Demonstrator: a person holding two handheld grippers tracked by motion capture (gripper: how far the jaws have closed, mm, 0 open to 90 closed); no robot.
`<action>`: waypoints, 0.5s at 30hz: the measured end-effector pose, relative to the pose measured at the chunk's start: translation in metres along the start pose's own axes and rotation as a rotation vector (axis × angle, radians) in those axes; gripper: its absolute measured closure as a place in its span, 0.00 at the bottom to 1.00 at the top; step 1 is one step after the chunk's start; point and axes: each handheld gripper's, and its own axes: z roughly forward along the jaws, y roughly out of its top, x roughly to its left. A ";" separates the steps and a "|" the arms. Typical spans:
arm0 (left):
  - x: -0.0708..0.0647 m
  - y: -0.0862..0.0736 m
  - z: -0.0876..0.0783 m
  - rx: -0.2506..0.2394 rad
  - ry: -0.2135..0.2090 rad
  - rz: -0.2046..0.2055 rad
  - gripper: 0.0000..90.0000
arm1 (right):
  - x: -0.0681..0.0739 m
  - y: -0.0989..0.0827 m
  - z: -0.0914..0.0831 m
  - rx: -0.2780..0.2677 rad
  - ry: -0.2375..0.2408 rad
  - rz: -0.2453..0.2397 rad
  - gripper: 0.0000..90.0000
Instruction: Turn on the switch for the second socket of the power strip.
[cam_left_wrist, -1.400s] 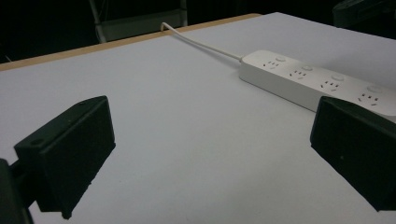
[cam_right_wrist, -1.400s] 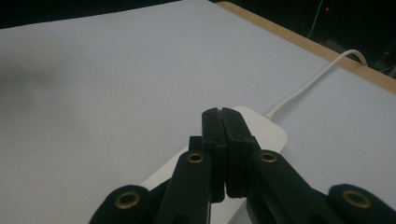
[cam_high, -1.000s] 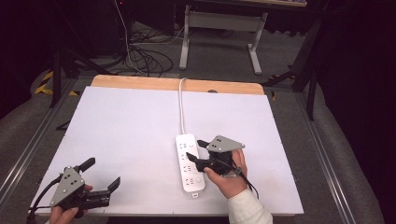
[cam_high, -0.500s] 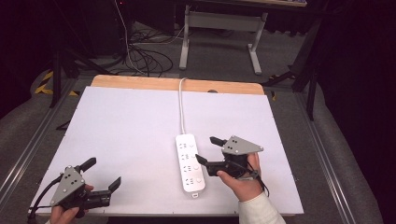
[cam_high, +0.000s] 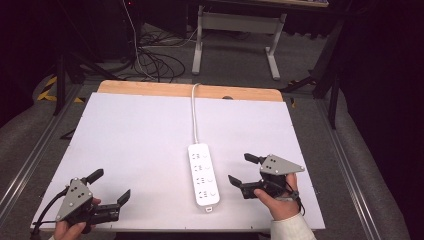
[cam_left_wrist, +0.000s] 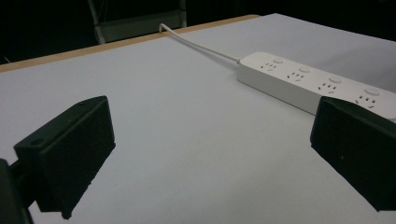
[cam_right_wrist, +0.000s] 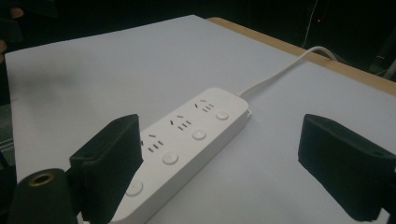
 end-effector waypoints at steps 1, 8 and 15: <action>0.000 0.000 0.000 -0.001 0.000 0.000 0.00 | -0.001 -0.003 -0.001 0.000 0.002 0.002 0.15; 0.000 -0.001 0.001 0.022 0.005 0.011 0.01 | -0.009 -0.026 -0.010 0.006 0.016 0.042 0.13; 0.003 -0.001 0.002 0.034 -0.006 -0.003 0.01 | -0.019 -0.049 -0.016 0.026 -0.006 0.087 0.13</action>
